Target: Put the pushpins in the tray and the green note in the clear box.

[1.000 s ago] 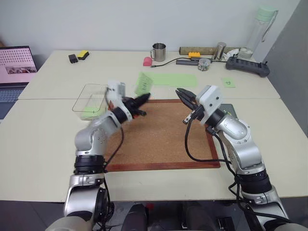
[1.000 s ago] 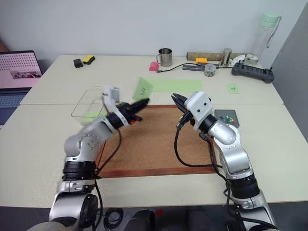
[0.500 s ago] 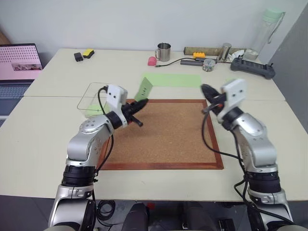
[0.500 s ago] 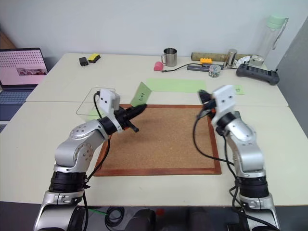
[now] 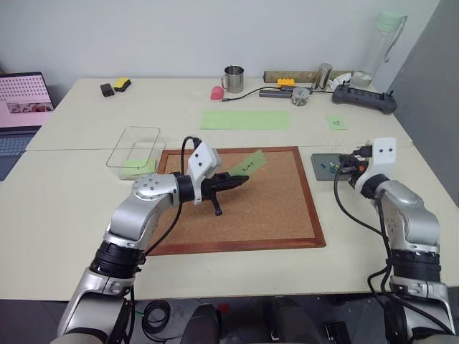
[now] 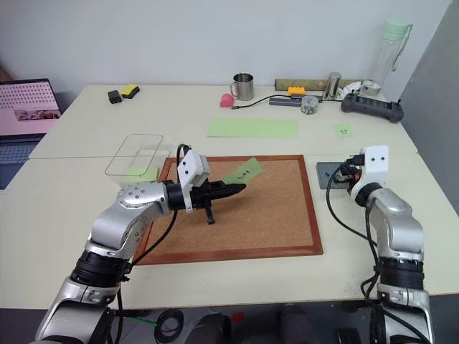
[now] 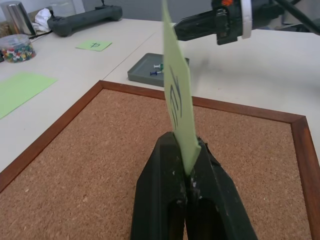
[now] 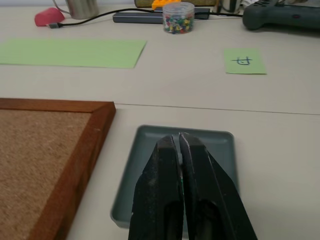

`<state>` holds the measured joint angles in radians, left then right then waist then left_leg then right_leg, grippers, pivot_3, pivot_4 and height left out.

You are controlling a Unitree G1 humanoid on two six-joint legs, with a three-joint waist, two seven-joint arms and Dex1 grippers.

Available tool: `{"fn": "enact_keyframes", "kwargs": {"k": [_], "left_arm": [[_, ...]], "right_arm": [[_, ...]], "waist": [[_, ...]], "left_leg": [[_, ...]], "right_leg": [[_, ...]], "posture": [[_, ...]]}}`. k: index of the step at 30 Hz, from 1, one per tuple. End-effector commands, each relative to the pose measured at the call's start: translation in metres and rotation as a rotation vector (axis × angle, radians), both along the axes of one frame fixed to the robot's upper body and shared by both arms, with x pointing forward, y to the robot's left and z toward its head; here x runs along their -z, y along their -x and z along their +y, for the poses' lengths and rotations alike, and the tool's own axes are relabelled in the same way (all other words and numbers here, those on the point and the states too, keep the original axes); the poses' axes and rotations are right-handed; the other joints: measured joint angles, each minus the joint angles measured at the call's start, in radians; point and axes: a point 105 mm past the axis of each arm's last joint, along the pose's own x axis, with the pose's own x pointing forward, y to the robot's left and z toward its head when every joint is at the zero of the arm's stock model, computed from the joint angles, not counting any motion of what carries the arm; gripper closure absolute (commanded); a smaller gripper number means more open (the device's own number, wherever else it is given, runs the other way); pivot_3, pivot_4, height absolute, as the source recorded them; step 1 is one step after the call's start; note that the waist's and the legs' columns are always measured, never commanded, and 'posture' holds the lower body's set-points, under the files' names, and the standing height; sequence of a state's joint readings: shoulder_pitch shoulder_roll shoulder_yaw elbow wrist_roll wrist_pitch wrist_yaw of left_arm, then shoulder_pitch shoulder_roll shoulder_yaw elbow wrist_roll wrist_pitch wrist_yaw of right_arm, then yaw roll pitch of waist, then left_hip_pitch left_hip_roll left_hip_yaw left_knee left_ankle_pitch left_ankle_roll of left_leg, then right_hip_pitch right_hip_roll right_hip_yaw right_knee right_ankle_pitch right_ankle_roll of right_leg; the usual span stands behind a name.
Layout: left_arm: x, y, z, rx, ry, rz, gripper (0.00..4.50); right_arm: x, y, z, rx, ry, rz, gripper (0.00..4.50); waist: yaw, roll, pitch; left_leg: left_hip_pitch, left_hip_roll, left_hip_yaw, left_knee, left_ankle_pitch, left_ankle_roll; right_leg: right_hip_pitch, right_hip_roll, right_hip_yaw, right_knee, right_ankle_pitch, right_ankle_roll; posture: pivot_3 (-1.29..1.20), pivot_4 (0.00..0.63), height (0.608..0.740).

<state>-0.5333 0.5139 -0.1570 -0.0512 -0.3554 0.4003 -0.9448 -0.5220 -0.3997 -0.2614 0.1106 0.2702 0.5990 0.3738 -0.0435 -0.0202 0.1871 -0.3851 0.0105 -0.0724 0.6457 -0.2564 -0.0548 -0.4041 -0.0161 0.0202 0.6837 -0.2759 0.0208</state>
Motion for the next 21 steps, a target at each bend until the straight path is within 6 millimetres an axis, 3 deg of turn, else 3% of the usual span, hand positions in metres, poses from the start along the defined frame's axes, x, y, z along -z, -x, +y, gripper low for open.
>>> {"fn": "enact_keyframes", "kwargs": {"k": [1, 2, 8, 15, 20, 21], "left_arm": [[-0.007, 0.007, -0.011, 0.052, 0.008, -0.037, 4.45], [-0.007, 0.010, -0.013, 0.063, 0.015, -0.031, 4.45], [-0.010, 0.012, -0.015, 0.055, 0.021, -0.034, 4.50], [-0.009, 0.011, -0.013, 0.039, 0.021, -0.032, 4.50], [-0.015, 0.007, -0.014, 0.027, 0.055, -0.026, 4.50], [-0.017, 0.005, -0.012, 0.017, 0.067, -0.024, 4.50]], "right_arm": [[-0.004, -0.012, -0.009, 0.004, -0.071, 0.006, 4.50], [-0.002, -0.015, -0.011, 0.009, -0.078, 0.018, 4.50], [-0.004, -0.026, -0.013, -0.007, -0.103, 0.021, 3.13], [-0.006, -0.028, -0.022, 0.006, -0.098, 0.005, 1.83], [-0.025, -0.023, -0.022, -0.013, -0.048, -0.091, 0.84], [-0.031, -0.019, -0.017, -0.040, -0.048, -0.117, 0.84]], "waist": [[0.002, 0.000, 0.000], [0.003, 0.000, 0.000], [0.006, 0.000, 0.000], [0.006, 0.000, 0.000], [0.006, 0.000, 0.000], [0.006, 0.000, 0.000]], "left_leg": [[0.000, 0.000, 0.000, 0.000, 0.000, 0.000], [0.000, 0.000, 0.000, 0.000, 0.000, 0.000], [-0.001, 0.000, 0.000, 0.000, 0.000, 0.000], [-0.001, 0.000, 0.000, 0.000, 0.000, 0.000], [-0.001, 0.000, 0.000, 0.000, 0.000, 0.000], [-0.001, 0.000, 0.000, 0.000, 0.000, 0.000]], "right_leg": [[0.000, 0.000, 0.000, -0.001, 0.000, 0.000], [0.000, 0.000, 0.000, -0.001, 0.001, 0.001], [0.000, -0.001, 0.000, -0.001, 0.001, 0.001], [0.000, -0.001, 0.000, -0.001, 0.001, 0.001], [0.000, -0.001, 0.000, -0.001, 0.001, 0.001], [0.000, -0.001, 0.000, -0.001, 0.001, 0.001]], "posture": [[0.00, 0.150, 0.740], [0.00, 0.150, 0.740], [0.00, 0.150, 0.740], [0.00, 0.150, 0.740], [0.00, 0.150, 0.740], [0.00, 0.150, 0.740]]}}
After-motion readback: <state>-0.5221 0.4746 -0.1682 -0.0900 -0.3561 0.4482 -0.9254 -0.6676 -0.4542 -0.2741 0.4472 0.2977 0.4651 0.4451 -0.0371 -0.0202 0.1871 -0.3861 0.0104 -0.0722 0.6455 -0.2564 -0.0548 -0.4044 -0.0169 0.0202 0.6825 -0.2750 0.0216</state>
